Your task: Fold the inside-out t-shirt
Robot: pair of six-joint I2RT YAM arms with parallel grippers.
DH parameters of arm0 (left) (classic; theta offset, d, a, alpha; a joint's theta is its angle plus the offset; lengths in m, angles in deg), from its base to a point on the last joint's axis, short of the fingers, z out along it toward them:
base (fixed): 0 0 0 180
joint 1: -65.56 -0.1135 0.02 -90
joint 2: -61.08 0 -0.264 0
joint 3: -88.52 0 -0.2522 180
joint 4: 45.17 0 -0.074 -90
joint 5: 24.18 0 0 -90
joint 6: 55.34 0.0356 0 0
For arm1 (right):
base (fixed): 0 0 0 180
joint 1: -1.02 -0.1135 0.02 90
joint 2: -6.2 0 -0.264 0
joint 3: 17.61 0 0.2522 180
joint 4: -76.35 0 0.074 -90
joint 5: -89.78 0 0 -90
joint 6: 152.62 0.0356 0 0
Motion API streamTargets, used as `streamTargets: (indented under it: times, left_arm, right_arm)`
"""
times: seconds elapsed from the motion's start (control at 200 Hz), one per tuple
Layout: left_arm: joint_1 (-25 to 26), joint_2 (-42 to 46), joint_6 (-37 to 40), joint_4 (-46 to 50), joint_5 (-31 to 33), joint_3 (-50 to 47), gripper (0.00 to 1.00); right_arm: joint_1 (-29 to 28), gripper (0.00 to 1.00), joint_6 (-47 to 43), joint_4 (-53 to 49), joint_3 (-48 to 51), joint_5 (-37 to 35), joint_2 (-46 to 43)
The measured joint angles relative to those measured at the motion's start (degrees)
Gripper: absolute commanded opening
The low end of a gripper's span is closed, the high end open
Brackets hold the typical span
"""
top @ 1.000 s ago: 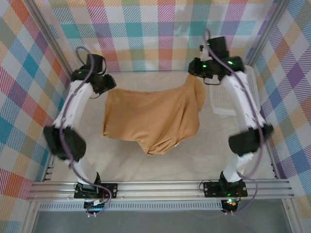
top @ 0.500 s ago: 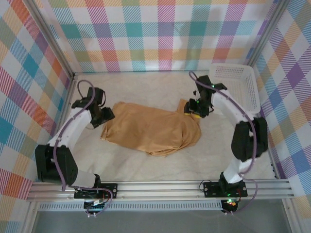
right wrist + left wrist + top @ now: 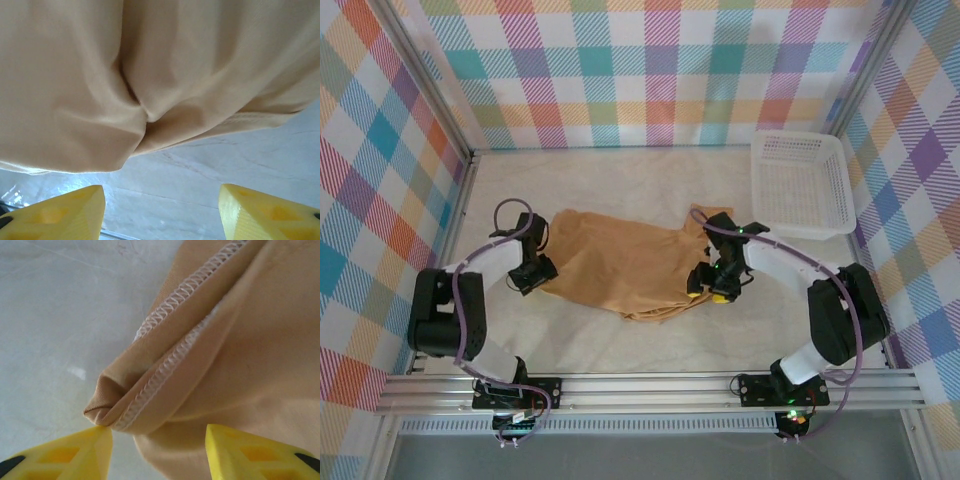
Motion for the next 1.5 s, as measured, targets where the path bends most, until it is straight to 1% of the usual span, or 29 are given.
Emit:
streamTargets:
  times: [0.04, 0.105, 0.14, 0.165, 0.2, 0.24, 0.265, 0.285, 0.31, 0.325, 0.41, 0.505, 0.61, 0.78, 0.89, 0.995, 1.08, 1.15, 1.205, 1.265, 1.28, 1.3, 1.325, 1.34, 1.395, 1.45, 1.475, 1.5]
  left_arm:
    - [0.00, -1.42, -0.15, -0.74, 0.39, 0.00, 0.40]
    - [0.00, -2.08, -0.11, -1.20, 0.96, 0.72, 0.27]
    - [0.00, -2.71, -0.15, -1.55, 1.36, 1.22, 0.20]
    - [0.00, -3.13, 0.13, -1.14, 1.66, 1.77, 0.15]
    - [0.00, -3.58, 0.24, -1.03, 1.97, 2.34, 0.07]
    - [0.00, -4.07, 0.04, -1.01, 2.38, 2.99, 0.00]
    - [0.00, -4.22, 0.46, -0.72, 2.47, 3.48, 0.00]
    - [0.00, -4.22, 0.44, -0.76, 2.49, 3.82, 0.00]
    - [0.00, -4.33, 0.37, -0.74, 2.54, 4.24, 0.00]
    - [0.00, -4.33, 0.44, -0.52, 2.67, 4.70, 0.00]
    - [0.00, -4.15, 0.98, 1.88, 3.54, 7.82, 0.00]
    - [-0.02, -2.40, 1.90, 5.90, 5.27, 13.46, 0.00]
    - [-0.13, 1.84, 3.37, 11.23, 7.91, 22.03, 0.00]
    - [-0.17, 11.26, 6.25, 18.78, 13.14, 36.52, 0.00]
    - [-0.17, 16.61, 7.78, 22.86, 15.08, 42.69, 0.00]
    - [-0.17, 18.80, 8.87, 25.77, 15.34, 47.21, 0.00]
    - [-0.15, 18.23, 9.60, 26.36, 14.56, 48.81, 0.00]
    - [-0.15, 15.65, 10.40, 26.34, 13.84, 48.85, 0.00]
    - [-0.15, 12.11, 10.86, 26.25, 13.38, 49.00, 0.00]
    - [-0.20, 5.25, 11.15, 25.94, 12.63, 49.57, 0.00]
    - [-0.20, 3.69, 11.23, 25.79, 12.41, 49.83, 0.00]
    - [-0.22, 0.52, 11.26, 25.46, 12.13, 50.40, 0.00]
    - [-0.22, -2.86, 11.28, 24.76, 11.80, 50.95, 0.08]
    - [-0.22, -5.38, 11.28, 24.41, 11.56, 51.34, 0.14]
    - [-0.24, -14.93, 11.65, 23.91, 11.32, 53.33, 0.31]
    - [-0.55, -23.32, 11.58, 24.15, 11.17, 55.82, 0.49]
    - [-0.66, -26.23, 11.58, 24.02, 11.19, 56.30, 0.54]
    - [-0.68, -28.20, 11.80, 23.85, 11.17, 56.35, 0.56]
  right_arm:
    - [-0.44, 0.63, 1.14, 1.68, 1.25, 1.20, 0.11]
    - [-0.87, 0.62, 2.82, 4.44, 2.38, 2.69, 1.05]
    - [-0.90, 0.60, 3.80, 6.03, 2.43, 3.30, 2.27]
    - [-0.90, 0.56, 4.44, 7.41, 2.38, 3.67, 3.28]
    - [-0.90, 0.48, 5.40, 9.33, 2.19, 4.07, 4.87]
    - [-0.90, 0.31, 6.21, 11.15, 1.60, 4.35, 6.88]
    - [-0.90, 0.19, 6.75, 12.07, 1.01, 4.50, 8.24]
    - [-0.90, 0.11, 6.78, 12.46, 0.37, 4.55, 9.33]
    - [-0.90, 0.02, 6.97, 12.81, -0.37, 4.52, 10.32]
    - [-0.90, 0.00, 6.99, 12.81, -1.14, 4.50, 11.08]
    - [-0.90, 0.00, 6.71, 11.43, -5.18, 3.56, 12.41]
    - [-0.79, 0.00, 4.63, 7.21, -11.41, 0.79, 10.91]
    - [0.55, 0.00, 0.17, 0.13, -19.10, -1.77, 6.27]
    - [3.78, 0.00, -7.69, -12.81, -31.50, -5.07, -2.49]
    - [4.79, 0.00, -10.69, -18.97, -37.07, -5.86, -8.24]
    - [4.87, 0.00, -12.57, -23.02, -41.59, -5.62, -11.69]
    - [5.66, 0.00, -13.40, -24.24, -43.82, -5.66, -12.09]
    - [6.97, 0.00, -13.90, -24.24, -44.04, -5.75, -11.06]
    - [8.39, 0.00, -14.21, -23.41, -43.93, -5.86, -9.27]
    - [10.25, 0.00, -14.23, -21.24, -43.39, -6.12, -5.99]
    - [10.67, 0.03, -14.21, -20.68, -43.32, -6.32, -5.20]
    - [11.26, 0.11, -14.19, -19.61, -43.12, -6.51, -3.41]
    - [11.89, 0.22, -14.12, -18.23, -42.93, -6.91, -1.29]
    - [12.24, 0.26, -14.19, -17.40, -42.91, -7.17, 0.00]
    - [13.38, 0.28, -13.99, -14.08, -42.82, -8.52, 5.68]
    - [14.58, 0.35, -13.70, -11.34, -42.99, -9.81, 11.52]
    - [14.95, 0.36, -13.49, -10.51, -43.15, -10.12, 14.16]
    - [15.21, 0.36, -13.00, -9.84, -43.19, -10.16, 16.52]
